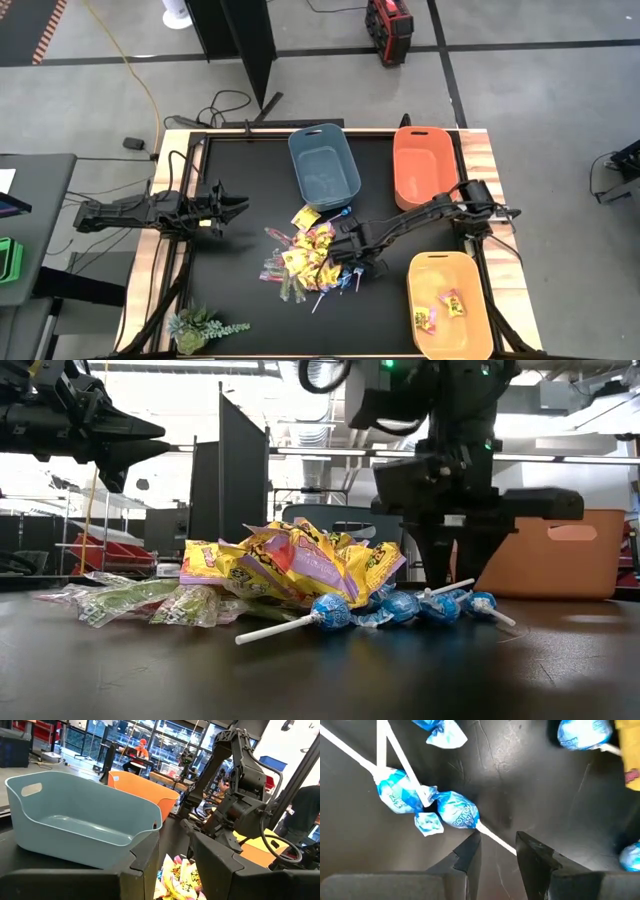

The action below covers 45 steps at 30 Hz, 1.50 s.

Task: Sort candy
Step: Put the blue candy into the orange bin

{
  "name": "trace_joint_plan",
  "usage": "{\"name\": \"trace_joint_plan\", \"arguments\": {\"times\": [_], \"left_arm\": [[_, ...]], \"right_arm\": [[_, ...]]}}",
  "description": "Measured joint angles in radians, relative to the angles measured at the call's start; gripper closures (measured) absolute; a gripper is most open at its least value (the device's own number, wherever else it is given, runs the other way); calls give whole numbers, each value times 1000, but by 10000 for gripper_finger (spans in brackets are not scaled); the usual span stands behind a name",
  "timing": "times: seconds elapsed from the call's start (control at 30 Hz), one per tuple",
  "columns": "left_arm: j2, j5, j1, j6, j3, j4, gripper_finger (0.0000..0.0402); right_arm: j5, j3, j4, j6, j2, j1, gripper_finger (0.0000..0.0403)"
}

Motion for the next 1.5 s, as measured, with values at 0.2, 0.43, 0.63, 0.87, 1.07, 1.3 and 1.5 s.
{"name": "trace_joint_plan", "arguments": {"times": [0.2, 0.43, 0.63, 0.87, 1.07, 1.3, 1.5], "left_arm": [[0, 0, 0, 0, 0, 0, 286], [0, 0, 0, 0, 0, 0, 286], [0, 0, 0, 0, 0, 0, 286], [0, 0, 0, 0, 0, 0, 286], [0, 0, 0, 0, 0, 0, 286], [0, 0, 0, 0, 0, 0, 286], [0, 0, 0, 0, 0, 0, 286]], "right_arm": [[10, -47, 53, -7, -4, 12, 270], [7, -49, 61, -1, -3, 20, 336], [-10, -49, 61, 58, -3, 21, 393], [-8, -13, 17, 110, -2, 31, 400], [0, 72, -29, 119, -2, 25, 402], [33, 190, -130, 160, -3, 4, 403], [76, 221, -70, 204, -51, -33, 403]]}}
